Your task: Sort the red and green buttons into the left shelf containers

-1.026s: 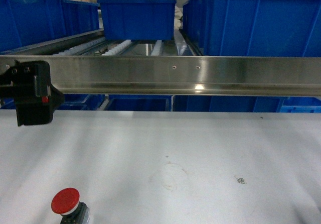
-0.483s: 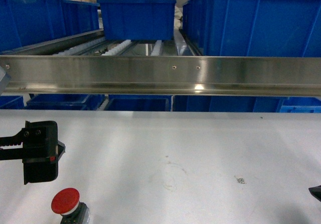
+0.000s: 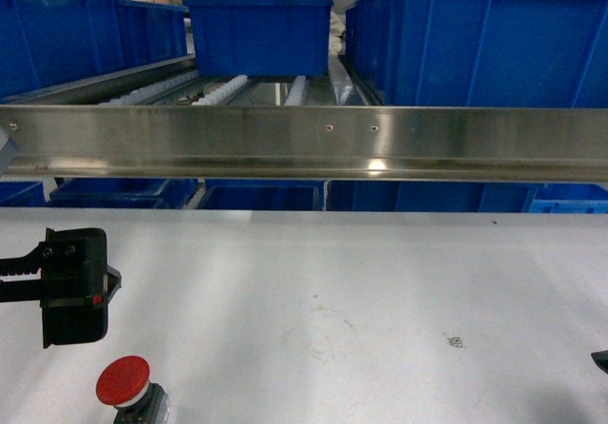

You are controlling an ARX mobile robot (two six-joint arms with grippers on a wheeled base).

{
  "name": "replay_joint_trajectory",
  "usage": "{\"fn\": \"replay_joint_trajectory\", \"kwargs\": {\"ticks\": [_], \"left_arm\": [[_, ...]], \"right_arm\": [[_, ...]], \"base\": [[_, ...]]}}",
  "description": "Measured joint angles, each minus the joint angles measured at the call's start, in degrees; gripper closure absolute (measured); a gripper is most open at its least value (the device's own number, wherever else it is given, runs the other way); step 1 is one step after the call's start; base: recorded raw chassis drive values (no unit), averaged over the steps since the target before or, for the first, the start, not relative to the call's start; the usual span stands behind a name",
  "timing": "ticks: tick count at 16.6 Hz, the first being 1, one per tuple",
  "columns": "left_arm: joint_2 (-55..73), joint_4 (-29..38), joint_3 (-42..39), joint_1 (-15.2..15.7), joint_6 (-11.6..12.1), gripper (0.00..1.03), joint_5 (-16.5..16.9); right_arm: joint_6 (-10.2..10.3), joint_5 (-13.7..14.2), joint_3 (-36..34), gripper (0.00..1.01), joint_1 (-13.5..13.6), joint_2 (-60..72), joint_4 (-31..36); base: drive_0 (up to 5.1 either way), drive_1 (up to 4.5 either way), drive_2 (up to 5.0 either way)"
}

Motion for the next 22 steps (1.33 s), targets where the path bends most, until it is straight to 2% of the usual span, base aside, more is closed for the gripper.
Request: {"fn": "replay_joint_trajectory", "kwargs": {"ticks": [5, 7, 8, 12, 16, 19, 20, 22], "left_arm": [[0.0, 0.0, 0.0, 0.0, 0.3, 0.05, 0.0], [0.0, 0.0, 0.0, 0.0, 0.4, 0.05, 0.0], [0.0, 0.0, 0.0, 0.0, 0.4, 0.05, 0.0], [0.0, 0.0, 0.0, 0.0, 0.4, 0.05, 0.0], [0.0, 0.0, 0.0, 0.0, 0.4, 0.05, 0.0], [0.0, 0.0, 0.0, 0.0, 0.4, 0.05, 0.0], [0.0, 0.0, 0.0, 0.0, 0.4, 0.05, 0.0], [0.0, 0.0, 0.0, 0.0, 0.4, 0.05, 0.0]], "right_arm": [[-0.4, 0.0, 0.0, 0.03, 0.1, 0.0, 0.2], [-1.2, 0.9, -1.6, 0.03, 0.5, 0.5, 1.9], [-1.3, 2.3, -2.9, 0.03, 1.3, 2.9, 3.0], [0.5, 3.4, -1.5, 0.03, 1.9, 4.0, 1.4], [1.3, 4.8, 0.6, 0.03, 1.0, 4.2, 0.9], [1.4, 6.5, -1.2, 0.03, 1.3, 7.1, 2.8], [2.1, 7.1, -1.0, 0.03, 2.0, 10.1, 4.0], [5.0, 7.4, -0.2, 0.03, 3.9, 10.9, 7.0]], "base": [[0.0, 0.0, 0.0], [0.0, 0.0, 0.0], [0.0, 0.0, 0.0], [0.0, 0.0, 0.0], [0.0, 0.0, 0.0], [0.0, 0.0, 0.0], [0.0, 0.0, 0.0], [0.0, 0.0, 0.0]]}}
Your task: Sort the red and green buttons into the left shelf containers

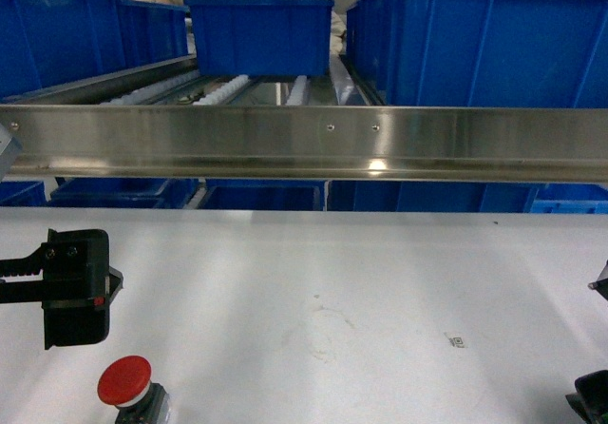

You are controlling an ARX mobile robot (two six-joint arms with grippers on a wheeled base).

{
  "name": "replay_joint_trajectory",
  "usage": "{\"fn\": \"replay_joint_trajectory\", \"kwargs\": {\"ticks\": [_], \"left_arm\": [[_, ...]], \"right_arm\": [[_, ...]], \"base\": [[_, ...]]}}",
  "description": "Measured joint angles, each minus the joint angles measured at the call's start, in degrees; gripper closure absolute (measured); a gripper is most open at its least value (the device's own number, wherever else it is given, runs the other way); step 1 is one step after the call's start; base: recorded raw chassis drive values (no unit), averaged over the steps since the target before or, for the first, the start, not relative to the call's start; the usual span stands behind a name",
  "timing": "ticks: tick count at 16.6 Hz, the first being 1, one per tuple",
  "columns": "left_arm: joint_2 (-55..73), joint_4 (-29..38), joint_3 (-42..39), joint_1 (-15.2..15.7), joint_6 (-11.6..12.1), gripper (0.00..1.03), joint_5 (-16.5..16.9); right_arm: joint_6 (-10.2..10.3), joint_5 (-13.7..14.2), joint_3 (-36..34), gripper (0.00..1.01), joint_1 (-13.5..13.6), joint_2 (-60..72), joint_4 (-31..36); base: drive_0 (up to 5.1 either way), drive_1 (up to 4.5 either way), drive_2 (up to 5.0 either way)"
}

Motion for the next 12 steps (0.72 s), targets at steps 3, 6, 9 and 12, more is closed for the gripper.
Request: {"fn": "replay_joint_trajectory", "kwargs": {"ticks": [3, 6, 9, 12], "left_arm": [[0.0, 0.0, 0.0, 0.0, 0.0, 0.05, 0.0], [0.0, 0.0, 0.0, 0.0, 0.0, 0.05, 0.0], [0.0, 0.0, 0.0, 0.0, 0.0, 0.05, 0.0], [0.0, 0.0, 0.0, 0.0, 0.0, 0.05, 0.0]], "right_arm": [[0.9, 0.6, 0.1, 0.03, 0.0, 0.0, -0.4], [2.0, 1.9, -0.2, 0.03, -0.1, 0.0, 0.8], [2.9, 1.8, -1.3, 0.08, -0.1, 0.0, 1.5], [3.5, 2.1, -2.6, 0.23, -0.1, 0.0, 2.1]], "base": [[0.0, 0.0, 0.0], [0.0, 0.0, 0.0], [0.0, 0.0, 0.0], [0.0, 0.0, 0.0]]}}
